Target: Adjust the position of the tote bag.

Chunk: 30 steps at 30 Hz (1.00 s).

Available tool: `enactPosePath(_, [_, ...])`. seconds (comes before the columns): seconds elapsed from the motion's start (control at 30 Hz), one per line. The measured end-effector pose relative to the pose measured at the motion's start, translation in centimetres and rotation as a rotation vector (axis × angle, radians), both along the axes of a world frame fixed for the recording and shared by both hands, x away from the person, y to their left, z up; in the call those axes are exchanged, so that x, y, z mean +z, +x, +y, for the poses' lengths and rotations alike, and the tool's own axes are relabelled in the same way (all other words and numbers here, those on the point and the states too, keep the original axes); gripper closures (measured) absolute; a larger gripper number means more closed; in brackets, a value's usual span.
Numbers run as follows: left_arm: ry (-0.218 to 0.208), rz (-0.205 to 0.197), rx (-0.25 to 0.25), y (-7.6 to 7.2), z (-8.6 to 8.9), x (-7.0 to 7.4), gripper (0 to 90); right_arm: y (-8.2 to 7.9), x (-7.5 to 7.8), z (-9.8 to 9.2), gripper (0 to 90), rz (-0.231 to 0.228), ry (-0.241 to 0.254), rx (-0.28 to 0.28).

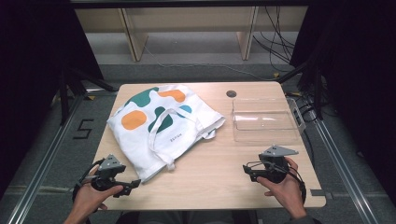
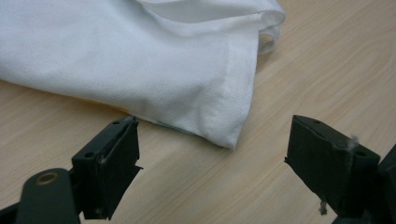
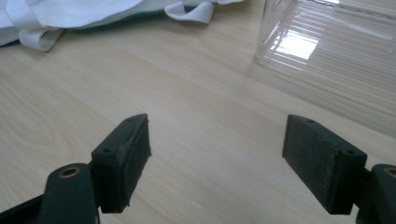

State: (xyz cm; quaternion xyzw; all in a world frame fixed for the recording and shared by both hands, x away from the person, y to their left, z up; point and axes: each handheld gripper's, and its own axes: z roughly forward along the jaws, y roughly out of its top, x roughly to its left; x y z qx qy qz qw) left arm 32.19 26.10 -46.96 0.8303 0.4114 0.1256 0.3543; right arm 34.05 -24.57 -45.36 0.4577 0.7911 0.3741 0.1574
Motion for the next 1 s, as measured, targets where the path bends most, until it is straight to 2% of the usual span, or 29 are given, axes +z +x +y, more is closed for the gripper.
enactPosePath(0.03, [0.021, -0.006, -0.023, 0.1, 0.1, 0.1, 16.3, 0.1, -0.1, -0.1, 24.1, -0.013, 0.005, 0.014])
enactPosePath(0.07, [0.021, -0.006, -0.023, 0.1, 0.1, 0.1, 16.3, 0.1, -0.1, -0.1, 24.1, -0.013, 0.005, 0.014])
enactPosePath(0.1, [0.002, -0.003, 0.007, 0.1, 0.0, -0.1, 16.3, 0.1, 0.0, -0.1, 24.1, -0.008, 0.002, 0.009])
enactPosePath(0.17, [-0.003, -0.004, 0.009, 0.0, 0.0, 0.0, 16.3, 0.1, 0.0, -0.1, 24.4, -0.009, -0.001, 0.012])
enactPosePath(0.2, [0.015, 0.001, -0.011, 0.0, 0.1, 0.1, 16.3, 0.1, 0.0, -0.1, 24.5, -0.014, -0.008, 0.010])
enactPosePath(0.23, [0.010, 0.000, -0.005, 0.0, 0.1, 0.0, 16.3, 0.3, -0.1, -0.2, 24.6, -0.038, -0.016, 0.025])
enactPosePath(0.33, [0.004, -0.003, -0.002, 0.0, 0.0, 0.0, 16.3, 0.2, -0.1, -0.1, 24.6, -0.016, -0.020, 0.030])
enactPosePath(0.37, [0.016, -0.011, -0.018, 0.1, 0.1, 0.1, 16.3, 0.4, -0.2, -0.2, 24.6, -0.038, -0.030, 0.042])
enactPosePath(0.4, [0.016, -0.011, -0.018, 0.1, 0.1, 0.1, 16.3, 0.4, -0.2, -0.2, 24.6, -0.038, -0.030, 0.042])
enactPosePath(0.43, [0.011, -0.017, -0.007, 0.1, 0.0, 0.0, 16.3, 0.1, -0.2, 0.0, 24.5, -0.022, -0.018, 0.013])
enactPosePath(0.5, [0.011, -0.022, -0.024, 0.0, 0.0, 0.1, 16.3, 0.4, -0.3, -0.2, 23.8, -0.040, -0.024, 0.042])
enactPosePath(0.53, [-0.010, -0.012, -0.011, 0.0, -0.3, 0.1, 16.4, 0.3, -0.1, -0.2, 23.8, -0.011, -0.004, 0.043])
enactPosePath(0.6, [-0.011, -0.022, -0.009, 0.0, -0.4, 0.0, 16.6, 0.3, -0.2, -0.2, 23.8, -0.004, 0.003, 0.039])
enactPosePath(0.63, [0.003, -0.017, -0.030, 0.0, -0.4, 0.1, 16.9, 0.4, -0.2, -0.1, 23.9, -0.019, -0.015, 0.035])
enactPosePath(0.7, [0.002, -0.021, -0.038, 0.1, -0.6, 0.1, 18.1, 0.3, -0.2, -0.1, 23.8, -0.011, -0.030, 0.034])
enactPosePath(0.73, [0.002, -0.015, -0.047, 0.2, -0.7, 0.0, 19.7, 0.4, -0.2, -0.2, 23.8, -0.023, -0.038, 0.041])
enactPosePath(0.8, [-0.001, -0.022, -0.035, 0.2, -0.9, -0.1, 20.1, 0.5, -0.3, -0.3, 23.8, -0.037, -0.047, 0.050])
enactPosePath(0.87, [0.015, -0.024, -0.053, 0.3, -1.2, -0.1, 21.0, 0.4, -0.2, -0.1, 23.8, -0.019, -0.032, 0.040])
enactPosePath(0.9, [0.022, -0.020, -0.055, 0.3, -1.4, -0.2, 21.2, 0.5, -0.3, -0.1, 23.9, -0.028, -0.036, 0.050])
enactPosePath(0.93, [0.059, -0.018, -0.072, 0.6, -1.8, -0.4, 21.4, 0.4, -0.2, 0.0, 23.8, -0.014, -0.038, 0.042])
enactPosePath(0.97, [0.059, -0.018, -0.072, 0.6, -1.8, -0.4, 21.4, 0.4, -0.3, 0.1, 23.8, 0.005, -0.026, 0.042])
enactPosePath(1.0, [0.068, -0.018, -0.070, 0.7, -2.1, -0.6, 21.4, 0.5, -0.5, 0.0, 23.8, -0.033, -0.044, 0.052])
